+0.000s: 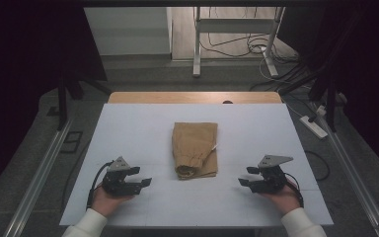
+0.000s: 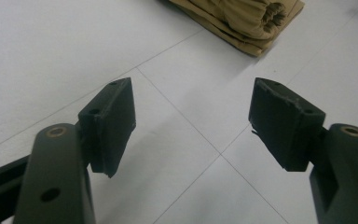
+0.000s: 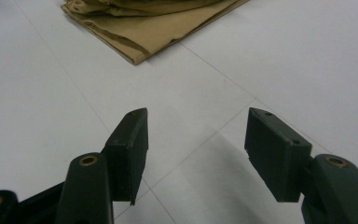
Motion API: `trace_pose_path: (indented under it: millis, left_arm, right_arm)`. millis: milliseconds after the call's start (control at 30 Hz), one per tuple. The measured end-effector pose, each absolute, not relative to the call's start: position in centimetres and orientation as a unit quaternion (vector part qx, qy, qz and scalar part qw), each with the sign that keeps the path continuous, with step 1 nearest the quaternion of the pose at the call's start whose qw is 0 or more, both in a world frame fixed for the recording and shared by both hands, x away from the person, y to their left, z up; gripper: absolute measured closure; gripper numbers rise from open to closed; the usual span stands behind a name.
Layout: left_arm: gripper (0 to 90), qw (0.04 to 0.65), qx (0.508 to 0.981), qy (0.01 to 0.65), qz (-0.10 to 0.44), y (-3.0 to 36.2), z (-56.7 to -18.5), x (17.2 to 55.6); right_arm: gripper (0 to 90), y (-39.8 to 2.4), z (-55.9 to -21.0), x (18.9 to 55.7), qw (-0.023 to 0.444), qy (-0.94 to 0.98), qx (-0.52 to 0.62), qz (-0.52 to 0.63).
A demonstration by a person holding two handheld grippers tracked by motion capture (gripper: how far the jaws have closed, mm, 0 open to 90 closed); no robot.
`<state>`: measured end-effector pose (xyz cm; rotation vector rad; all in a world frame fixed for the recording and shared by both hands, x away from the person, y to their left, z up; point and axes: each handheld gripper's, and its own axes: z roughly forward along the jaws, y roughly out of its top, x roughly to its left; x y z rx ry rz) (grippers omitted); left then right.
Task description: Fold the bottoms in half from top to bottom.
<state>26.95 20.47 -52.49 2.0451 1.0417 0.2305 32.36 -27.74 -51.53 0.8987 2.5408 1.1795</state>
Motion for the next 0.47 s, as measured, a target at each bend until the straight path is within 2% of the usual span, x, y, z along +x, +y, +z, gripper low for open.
trace_pose_path:
  millis: [467]
  left_arm:
    - [30.7,0.403,0.812,0.413,0.095,20.42,-52.54,26.98]
  right_arm:
    - [39.6,-27.69,-51.47,32.34,0.1,0.859,0.3,0.402]
